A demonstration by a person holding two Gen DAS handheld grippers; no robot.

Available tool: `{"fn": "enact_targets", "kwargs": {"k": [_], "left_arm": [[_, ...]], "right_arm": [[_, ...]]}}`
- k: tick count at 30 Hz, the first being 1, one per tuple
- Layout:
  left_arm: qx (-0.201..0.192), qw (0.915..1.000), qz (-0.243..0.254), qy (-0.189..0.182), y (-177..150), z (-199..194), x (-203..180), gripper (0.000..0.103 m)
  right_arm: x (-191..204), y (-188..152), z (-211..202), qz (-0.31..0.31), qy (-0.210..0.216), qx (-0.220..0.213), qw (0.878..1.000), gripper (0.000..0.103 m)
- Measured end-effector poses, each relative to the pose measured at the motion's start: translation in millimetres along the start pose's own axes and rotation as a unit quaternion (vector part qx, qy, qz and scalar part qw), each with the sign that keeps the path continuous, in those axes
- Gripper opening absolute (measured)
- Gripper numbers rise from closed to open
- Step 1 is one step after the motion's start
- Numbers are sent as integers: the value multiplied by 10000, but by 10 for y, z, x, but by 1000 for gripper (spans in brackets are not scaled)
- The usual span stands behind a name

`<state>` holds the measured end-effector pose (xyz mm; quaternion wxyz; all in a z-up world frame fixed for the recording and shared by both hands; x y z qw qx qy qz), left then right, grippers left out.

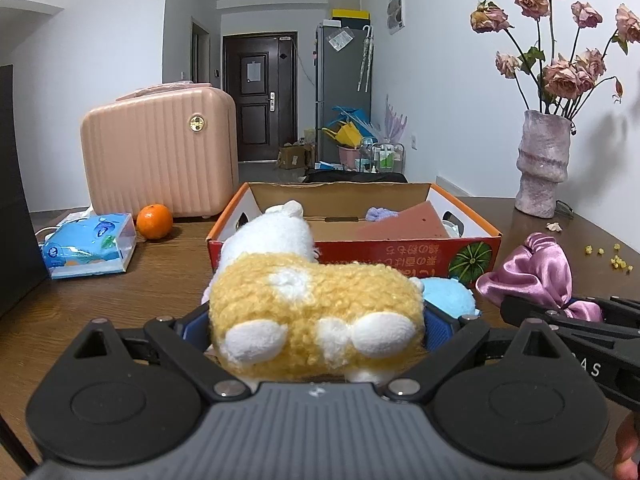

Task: Organize soft objects
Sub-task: 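Carry the plush dog and pink sachet over the cardboard box with both tools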

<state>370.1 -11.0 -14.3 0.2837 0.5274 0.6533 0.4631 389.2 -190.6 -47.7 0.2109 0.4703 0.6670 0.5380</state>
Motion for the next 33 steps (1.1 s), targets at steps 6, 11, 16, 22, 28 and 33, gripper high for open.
{"fn": "enact_targets", "kwargs": {"k": [6, 11, 16, 22, 28, 33], "left_arm": [[-20, 10000, -39, 20, 44, 32, 54, 98], [-38, 9999, -78, 57, 105, 94, 90, 98], [-70, 9999, -127, 88, 185, 156, 114, 98], [-111, 9997, -206, 119, 299, 239, 128, 98], [-197, 9990, -342, 214, 442, 322, 167, 98], [-215, 9989, -358, 231, 517, 401, 145, 98]], "right_arm": [[81, 37, 59, -124, -3, 2, 9999, 38], [116, 114, 104, -182, 0, -70, 9998, 38], [129, 190, 175, -211, -7, -115, 9997, 38], [126, 275, 250, -243, -30, -204, 9995, 38], [128, 386, 339, -315, -68, -338, 9989, 39], [112, 453, 444, -312, -47, -380, 9988, 38]]}}
Point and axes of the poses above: each gripper's, at about its wrist camera, not at the fingertips, and z roughly the way its jaws point, x to its left, y to its top, the point moved 5 cm from there along z, roughly the way its jaws point, and after that the axes turned 15 degrees about y, right-handed, at the moved point
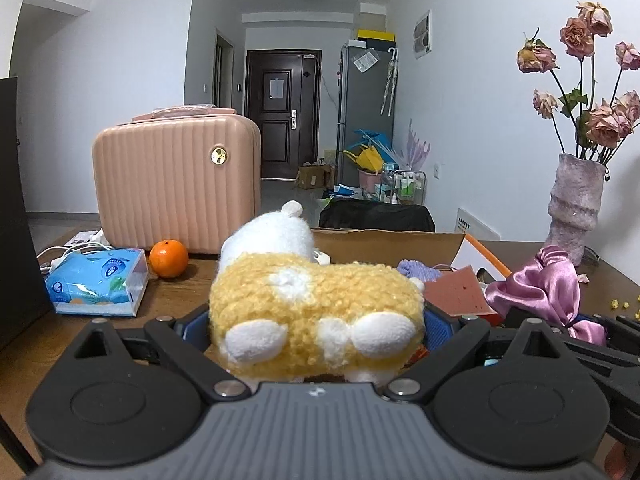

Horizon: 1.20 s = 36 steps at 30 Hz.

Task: Organize soft objects
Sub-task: 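Carry the plush dog and pink sachet over the cardboard box with both tools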

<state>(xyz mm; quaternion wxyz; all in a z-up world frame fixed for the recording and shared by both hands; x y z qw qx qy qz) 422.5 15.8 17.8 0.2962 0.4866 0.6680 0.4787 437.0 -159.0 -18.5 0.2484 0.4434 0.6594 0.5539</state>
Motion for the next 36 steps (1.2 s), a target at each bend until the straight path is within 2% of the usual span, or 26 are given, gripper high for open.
{"fn": "enact_targets", "kwargs": {"k": [14, 36], "left_arm": [[10, 10000, -79, 57, 136, 273, -117, 98], [77, 9999, -105, 104, 289, 771, -278, 98]], "right_arm": [[-91, 227, 260, 47, -29, -261, 9996, 39], [-321, 439, 732, 151, -37, -349, 9993, 39]]}}
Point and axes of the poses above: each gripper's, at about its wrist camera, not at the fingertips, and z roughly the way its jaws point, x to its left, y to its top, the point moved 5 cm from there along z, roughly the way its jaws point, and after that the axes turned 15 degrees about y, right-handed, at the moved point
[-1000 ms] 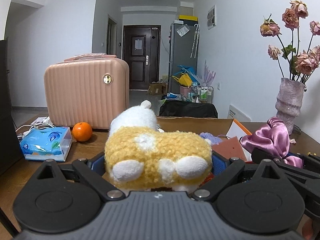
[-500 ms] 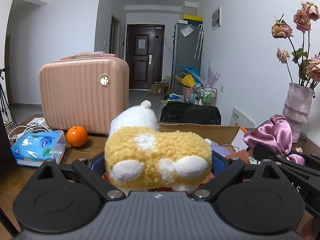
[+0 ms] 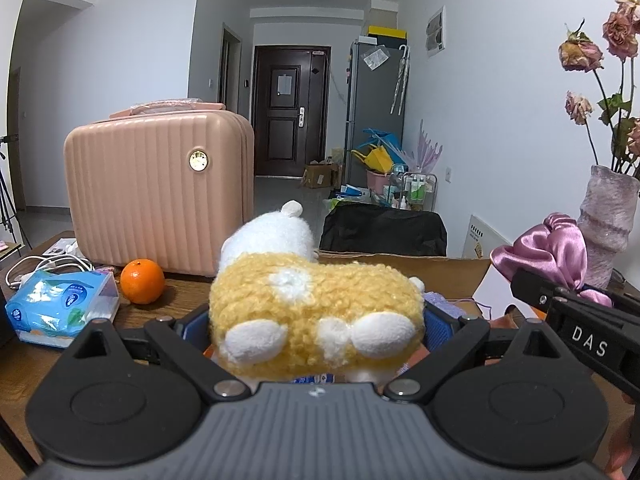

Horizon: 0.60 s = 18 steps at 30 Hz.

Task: Organize soft objects
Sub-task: 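Carry the plush dog and pink sachet over the cardboard box with both tools, then open the left tool to drop the plush dog while the right tool releases the sachet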

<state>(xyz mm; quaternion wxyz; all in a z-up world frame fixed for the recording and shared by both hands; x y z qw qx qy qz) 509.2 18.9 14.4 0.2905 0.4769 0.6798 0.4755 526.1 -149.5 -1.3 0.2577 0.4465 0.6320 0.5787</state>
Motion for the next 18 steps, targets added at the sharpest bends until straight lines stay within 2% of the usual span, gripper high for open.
{"fn": "enact_targets", "kwargs": {"k": [18], "left_arm": [[28, 9999, 163, 8, 45, 358, -151, 98]], "right_arm": [[-136, 109, 464, 54, 60, 33, 10000, 39]]}}
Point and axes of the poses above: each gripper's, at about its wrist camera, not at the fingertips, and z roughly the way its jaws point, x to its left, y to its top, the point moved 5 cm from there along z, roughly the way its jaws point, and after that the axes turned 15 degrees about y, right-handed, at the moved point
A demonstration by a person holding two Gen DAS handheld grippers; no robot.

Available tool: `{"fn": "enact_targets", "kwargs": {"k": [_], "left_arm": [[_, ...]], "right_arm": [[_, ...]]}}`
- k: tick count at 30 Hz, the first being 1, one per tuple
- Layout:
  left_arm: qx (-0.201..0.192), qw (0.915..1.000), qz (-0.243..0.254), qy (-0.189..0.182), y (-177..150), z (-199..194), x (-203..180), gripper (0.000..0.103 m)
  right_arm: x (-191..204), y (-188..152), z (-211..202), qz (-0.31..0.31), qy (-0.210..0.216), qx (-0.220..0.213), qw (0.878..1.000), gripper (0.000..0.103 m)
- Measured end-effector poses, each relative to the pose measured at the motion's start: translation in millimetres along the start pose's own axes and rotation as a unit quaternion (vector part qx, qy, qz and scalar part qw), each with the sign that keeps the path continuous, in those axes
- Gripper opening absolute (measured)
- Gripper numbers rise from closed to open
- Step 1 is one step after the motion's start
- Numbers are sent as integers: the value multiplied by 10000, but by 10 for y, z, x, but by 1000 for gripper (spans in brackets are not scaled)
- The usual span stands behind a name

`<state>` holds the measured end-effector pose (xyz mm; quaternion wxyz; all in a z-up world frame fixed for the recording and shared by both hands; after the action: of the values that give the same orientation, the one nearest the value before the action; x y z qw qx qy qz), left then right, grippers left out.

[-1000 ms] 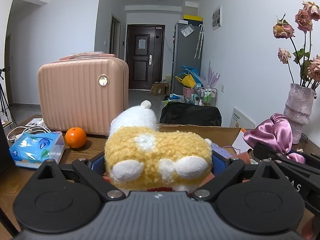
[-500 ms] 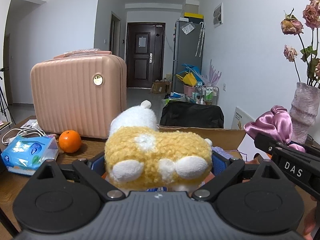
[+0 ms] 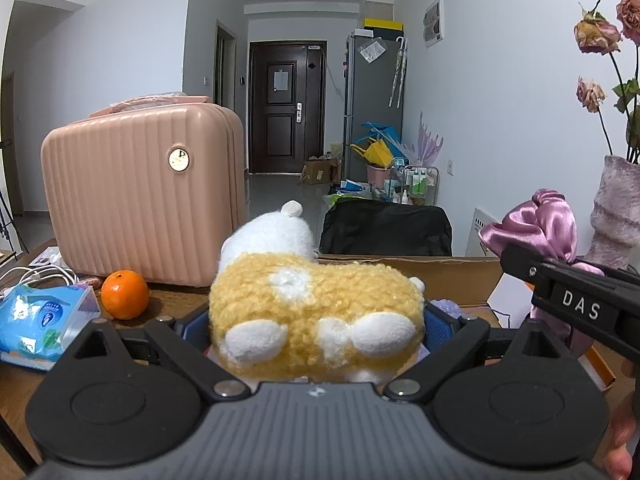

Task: Organize soft objects
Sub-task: 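Open the left tool to drop the plush dog while the right tool releases the sachet, then withdraw both open tools from the box back toward the table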

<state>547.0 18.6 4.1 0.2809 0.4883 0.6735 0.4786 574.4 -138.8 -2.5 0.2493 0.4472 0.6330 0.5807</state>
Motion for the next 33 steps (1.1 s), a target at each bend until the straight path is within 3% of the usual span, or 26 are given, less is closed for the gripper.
{"fn": "enact_targets", "kwargs": {"k": [13, 21, 26, 33], "left_arm": [[52, 9999, 146, -7, 3, 195, -97, 98], [147, 9997, 212, -1, -6, 272, -110, 99], [165, 9996, 238, 29, -22, 297, -113, 102], [173, 9997, 134, 60, -23, 302, -72, 103]], "right_arm": [[-86, 18, 317, -24, 32, 227, 9997, 39], [-105, -8, 399, -40, 13, 404, 9992, 47], [-131, 13, 370, -9, -60, 337, 9994, 76], [-176, 41, 313, 66, -106, 195, 9997, 96]]}}
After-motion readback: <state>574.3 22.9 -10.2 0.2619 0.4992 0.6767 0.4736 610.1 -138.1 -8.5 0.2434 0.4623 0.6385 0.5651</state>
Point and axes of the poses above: each gripper's, at about its wrist camera, not at the fingertips, and z roughly the way its jaws point, x to its left, y to its top, the point moved 5 cm from there along z, roughly the way its jaws point, and after that the axes turned 15 degrees about y, right-handed, at the moved point
